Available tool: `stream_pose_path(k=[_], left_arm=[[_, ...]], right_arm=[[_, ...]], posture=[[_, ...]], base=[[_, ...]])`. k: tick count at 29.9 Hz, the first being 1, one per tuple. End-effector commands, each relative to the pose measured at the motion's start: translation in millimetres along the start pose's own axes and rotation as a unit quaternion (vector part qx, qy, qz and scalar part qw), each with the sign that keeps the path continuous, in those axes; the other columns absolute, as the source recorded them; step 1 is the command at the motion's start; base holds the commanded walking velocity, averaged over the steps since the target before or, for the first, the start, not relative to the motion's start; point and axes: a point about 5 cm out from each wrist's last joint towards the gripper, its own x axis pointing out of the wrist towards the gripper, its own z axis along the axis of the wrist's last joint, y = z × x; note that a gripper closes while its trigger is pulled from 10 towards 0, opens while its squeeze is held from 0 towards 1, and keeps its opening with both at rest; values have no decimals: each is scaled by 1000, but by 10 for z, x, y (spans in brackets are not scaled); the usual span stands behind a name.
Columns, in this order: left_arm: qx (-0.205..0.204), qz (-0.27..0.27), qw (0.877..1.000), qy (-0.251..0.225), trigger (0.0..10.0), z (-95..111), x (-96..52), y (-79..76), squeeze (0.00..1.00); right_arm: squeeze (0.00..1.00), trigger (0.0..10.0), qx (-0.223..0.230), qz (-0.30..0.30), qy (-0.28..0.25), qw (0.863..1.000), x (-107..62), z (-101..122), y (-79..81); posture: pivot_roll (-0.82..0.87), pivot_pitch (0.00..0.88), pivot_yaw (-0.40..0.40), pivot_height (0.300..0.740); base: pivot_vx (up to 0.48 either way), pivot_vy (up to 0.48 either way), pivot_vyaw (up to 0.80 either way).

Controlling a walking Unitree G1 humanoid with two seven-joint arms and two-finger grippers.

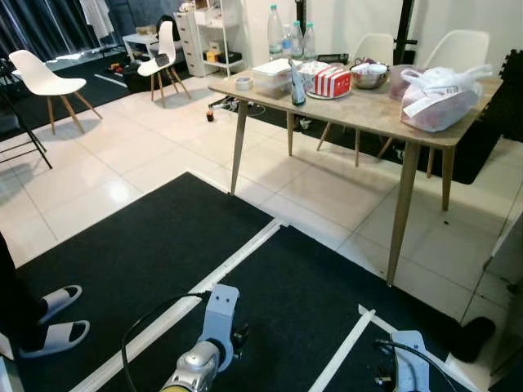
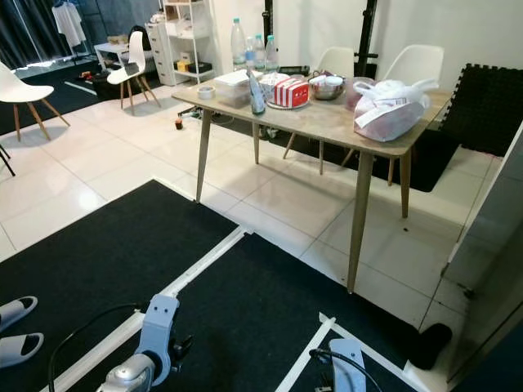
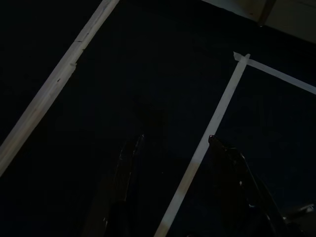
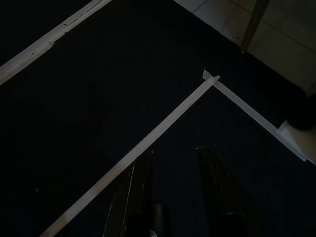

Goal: Restocking fridge

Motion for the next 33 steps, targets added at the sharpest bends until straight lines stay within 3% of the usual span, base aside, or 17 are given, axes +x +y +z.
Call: stream_pose_path(k=[1, 26, 33], left_arm=[[-3, 5, 1000, -2, 10000, -4, -12, 43, 0], [-2, 4, 1000, 1, 10000, -16, -17, 50, 0], [-2, 4, 1000, 3, 10000, -36, -25, 51, 0]], right_arm=[[0, 10000, -2, 4, -2, 1000, 3, 8, 21], [0, 10000, 2, 9, -3, 1000, 2, 2, 46], [0, 10000, 5, 9, 1, 1000, 3, -8, 55]], posture=[[-88, 2, 104, 726], [-83, 7, 104, 726], [-83, 7, 104, 726]], base=[[322, 0, 0], [326, 0, 0], [314, 0, -756]])
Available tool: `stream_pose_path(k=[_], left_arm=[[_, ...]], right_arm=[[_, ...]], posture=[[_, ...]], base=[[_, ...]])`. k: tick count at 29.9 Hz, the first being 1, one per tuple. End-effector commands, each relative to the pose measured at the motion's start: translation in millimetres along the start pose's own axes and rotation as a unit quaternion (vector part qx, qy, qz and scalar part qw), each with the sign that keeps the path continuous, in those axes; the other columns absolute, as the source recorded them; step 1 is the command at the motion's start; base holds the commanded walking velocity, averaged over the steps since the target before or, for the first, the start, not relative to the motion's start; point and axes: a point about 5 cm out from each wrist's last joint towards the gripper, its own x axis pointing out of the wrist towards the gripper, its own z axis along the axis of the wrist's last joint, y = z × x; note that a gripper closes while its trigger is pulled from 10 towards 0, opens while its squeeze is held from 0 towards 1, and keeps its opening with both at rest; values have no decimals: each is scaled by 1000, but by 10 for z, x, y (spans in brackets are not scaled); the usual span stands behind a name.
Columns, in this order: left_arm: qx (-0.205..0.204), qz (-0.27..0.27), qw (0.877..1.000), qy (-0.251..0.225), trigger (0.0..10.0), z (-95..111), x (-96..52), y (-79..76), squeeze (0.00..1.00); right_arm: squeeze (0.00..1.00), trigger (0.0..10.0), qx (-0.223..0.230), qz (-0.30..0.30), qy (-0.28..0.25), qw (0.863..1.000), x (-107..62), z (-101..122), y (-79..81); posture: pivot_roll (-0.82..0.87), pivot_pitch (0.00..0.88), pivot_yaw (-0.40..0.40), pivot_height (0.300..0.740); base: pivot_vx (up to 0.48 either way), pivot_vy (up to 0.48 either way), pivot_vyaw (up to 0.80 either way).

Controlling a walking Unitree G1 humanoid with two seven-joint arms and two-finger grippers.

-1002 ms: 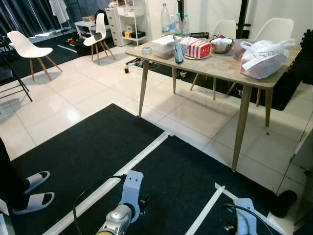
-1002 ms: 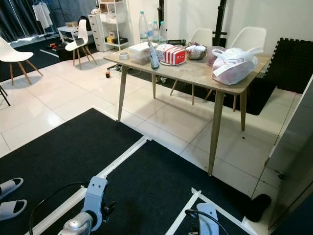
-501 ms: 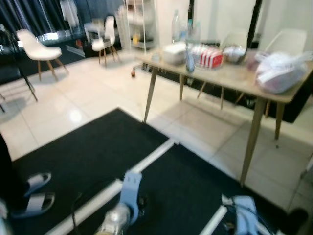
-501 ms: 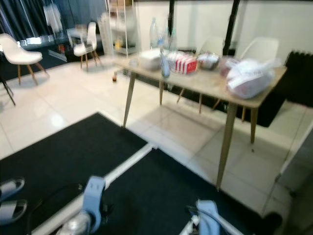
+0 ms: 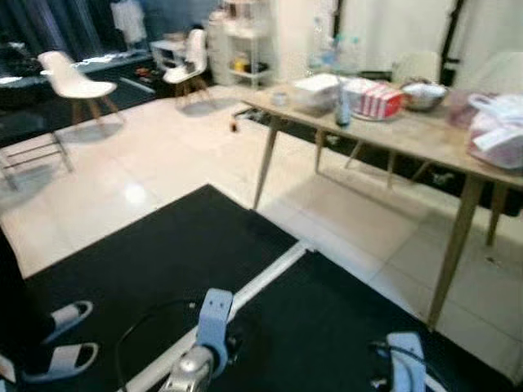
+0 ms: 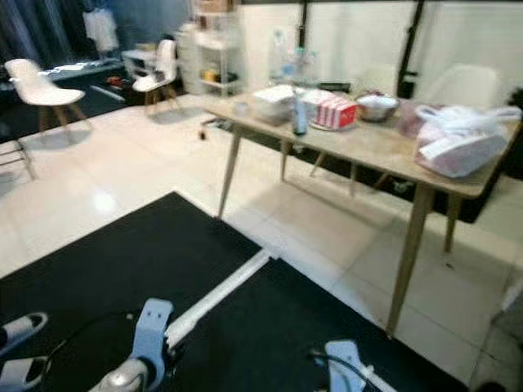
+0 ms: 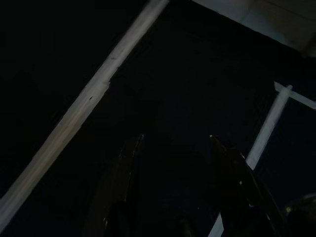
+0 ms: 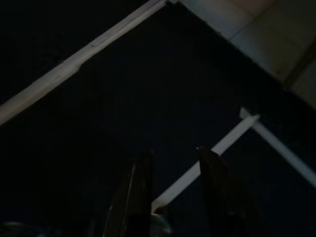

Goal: Restocking fridge

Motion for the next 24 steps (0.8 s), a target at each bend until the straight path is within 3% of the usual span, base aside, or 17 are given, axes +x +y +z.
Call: stream_pose_path(k=[1, 20, 24], left_arm=[[0, -1, 1000, 1, 10000, 1, 1, 0, 0], [3, -4, 1000, 1, 10000, 2, 0, 4, 0], [2, -4, 1000, 2, 10000, -3, -1, 3, 0]], right_arm=[[0, 10000, 0, -6, -3, 1000, 1, 24, -47], [0, 10000, 1, -5, -5, 1000, 6, 38, -35], [0, 10000, -8, -4, -6, 1000, 10, 50, -31]], posture=[[-82, 6, 103, 726], [-83, 0, 106, 726], [-82, 0, 104, 726]], base=[[311, 0, -800], [307, 0, -800], [301, 0, -167]])
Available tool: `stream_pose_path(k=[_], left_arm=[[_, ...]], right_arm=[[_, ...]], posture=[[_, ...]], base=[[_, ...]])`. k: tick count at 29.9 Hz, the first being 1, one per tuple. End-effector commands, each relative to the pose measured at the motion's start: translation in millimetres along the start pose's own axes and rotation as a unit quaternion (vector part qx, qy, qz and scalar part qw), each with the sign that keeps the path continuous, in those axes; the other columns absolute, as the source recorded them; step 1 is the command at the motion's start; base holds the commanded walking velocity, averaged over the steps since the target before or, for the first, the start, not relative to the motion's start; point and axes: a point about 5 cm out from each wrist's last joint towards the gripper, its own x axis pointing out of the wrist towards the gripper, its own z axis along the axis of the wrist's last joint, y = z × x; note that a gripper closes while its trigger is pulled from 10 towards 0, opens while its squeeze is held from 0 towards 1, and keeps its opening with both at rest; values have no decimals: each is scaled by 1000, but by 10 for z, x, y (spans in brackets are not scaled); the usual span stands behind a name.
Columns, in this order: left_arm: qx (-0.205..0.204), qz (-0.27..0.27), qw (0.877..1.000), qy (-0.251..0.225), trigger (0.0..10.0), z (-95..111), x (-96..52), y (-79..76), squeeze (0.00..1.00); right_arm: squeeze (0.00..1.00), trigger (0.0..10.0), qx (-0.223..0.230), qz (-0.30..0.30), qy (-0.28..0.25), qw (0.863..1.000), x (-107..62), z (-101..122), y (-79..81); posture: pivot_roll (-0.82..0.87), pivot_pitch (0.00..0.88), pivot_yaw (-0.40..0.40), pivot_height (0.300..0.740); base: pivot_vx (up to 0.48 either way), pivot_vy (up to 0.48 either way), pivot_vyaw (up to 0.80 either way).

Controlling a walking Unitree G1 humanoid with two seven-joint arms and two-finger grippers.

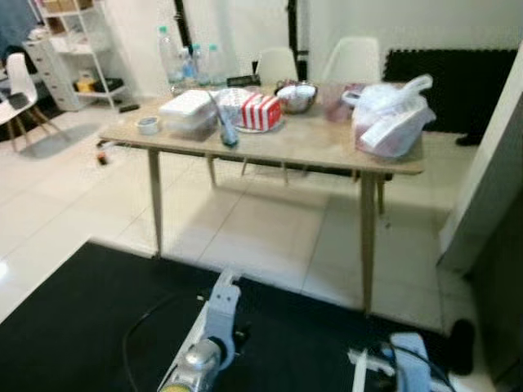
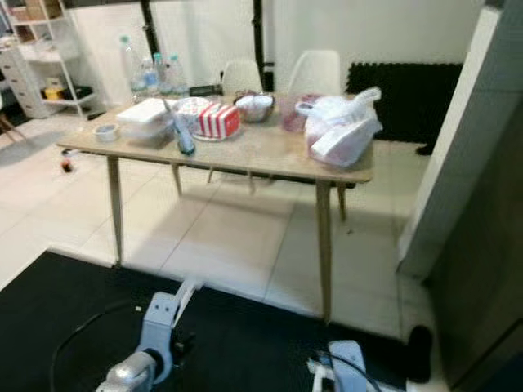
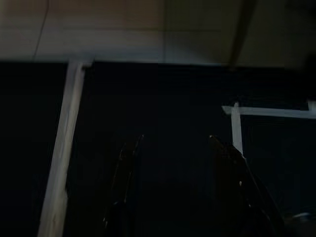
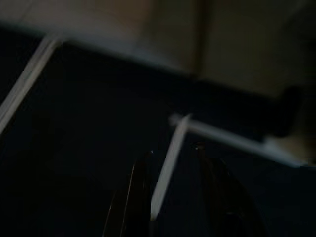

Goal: Restocking fridge

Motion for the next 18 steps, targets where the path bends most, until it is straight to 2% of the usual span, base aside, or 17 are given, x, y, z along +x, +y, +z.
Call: stream_pose_path(k=[1, 18], left_arm=[[-4, 12, 1000, 19, 10000, -110, -48, 77, 0], [0, 10, 1000, 20, 10000, -110, -47, 77, 0]], right_arm=[[0, 10000, -2, 18, 2, 1000, 8, -13, 139], [0, 10000, 11, 16, -7, 1000, 17, 16, 188]], posture=[[-79, 0, 101, 726], [-76, 0, 116, 726]], base=[[296, 0, 0], [298, 0, 0]])
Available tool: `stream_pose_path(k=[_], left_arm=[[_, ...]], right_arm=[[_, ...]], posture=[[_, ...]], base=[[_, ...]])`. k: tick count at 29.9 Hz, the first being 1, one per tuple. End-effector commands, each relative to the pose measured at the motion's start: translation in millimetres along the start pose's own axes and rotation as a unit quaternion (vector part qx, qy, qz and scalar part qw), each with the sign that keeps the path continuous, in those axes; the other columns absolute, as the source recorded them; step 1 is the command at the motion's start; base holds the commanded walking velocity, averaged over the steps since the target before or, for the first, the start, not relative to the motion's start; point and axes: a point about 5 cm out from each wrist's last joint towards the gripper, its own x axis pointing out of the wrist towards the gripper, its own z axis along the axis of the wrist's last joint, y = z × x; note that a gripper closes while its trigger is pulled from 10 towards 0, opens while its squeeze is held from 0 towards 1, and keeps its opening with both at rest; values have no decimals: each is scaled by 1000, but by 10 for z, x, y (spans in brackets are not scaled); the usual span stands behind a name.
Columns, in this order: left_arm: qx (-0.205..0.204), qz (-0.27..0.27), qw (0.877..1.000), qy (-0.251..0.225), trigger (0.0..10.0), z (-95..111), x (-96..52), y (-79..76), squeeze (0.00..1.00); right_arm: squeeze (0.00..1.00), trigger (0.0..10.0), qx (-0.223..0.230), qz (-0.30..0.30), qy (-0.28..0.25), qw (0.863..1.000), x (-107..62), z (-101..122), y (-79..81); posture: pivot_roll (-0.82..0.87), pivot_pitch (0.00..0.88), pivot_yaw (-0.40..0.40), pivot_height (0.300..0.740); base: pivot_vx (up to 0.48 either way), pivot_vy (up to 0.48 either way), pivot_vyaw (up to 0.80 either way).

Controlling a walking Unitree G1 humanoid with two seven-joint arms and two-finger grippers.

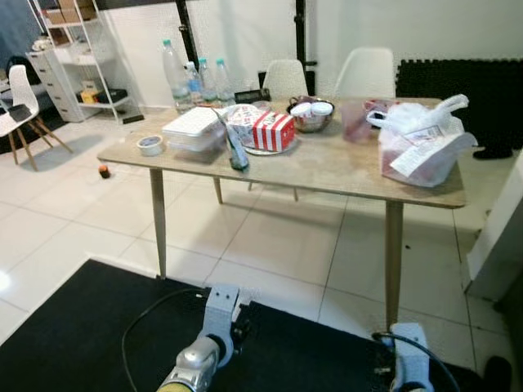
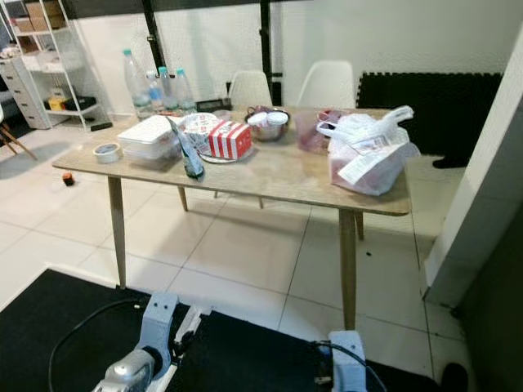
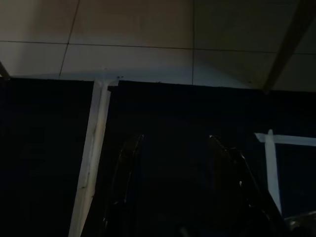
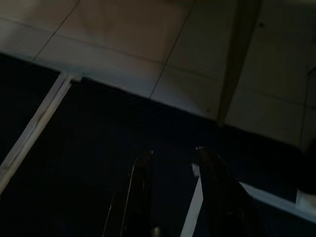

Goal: Restocking fridge

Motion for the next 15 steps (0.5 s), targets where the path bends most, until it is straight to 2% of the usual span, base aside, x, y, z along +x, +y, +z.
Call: stream_pose_path(k=[1, 15], left_arm=[[1, 3, 1000, 12, 10000, -58, -20, 27, 0], [-1, 4, 1000, 14, 10000, -79, -28, 29, 0]], right_arm=[[0, 10000, 5, 7, 4, 1000, -6, -37, 61], [0, 10000, -1, 9, 5, 1000, -2, -27, 57]], posture=[[-76, 0, 116, 726], [-75, 0, 114, 726]], base=[[296, 0, 0], [295, 0, 0]])
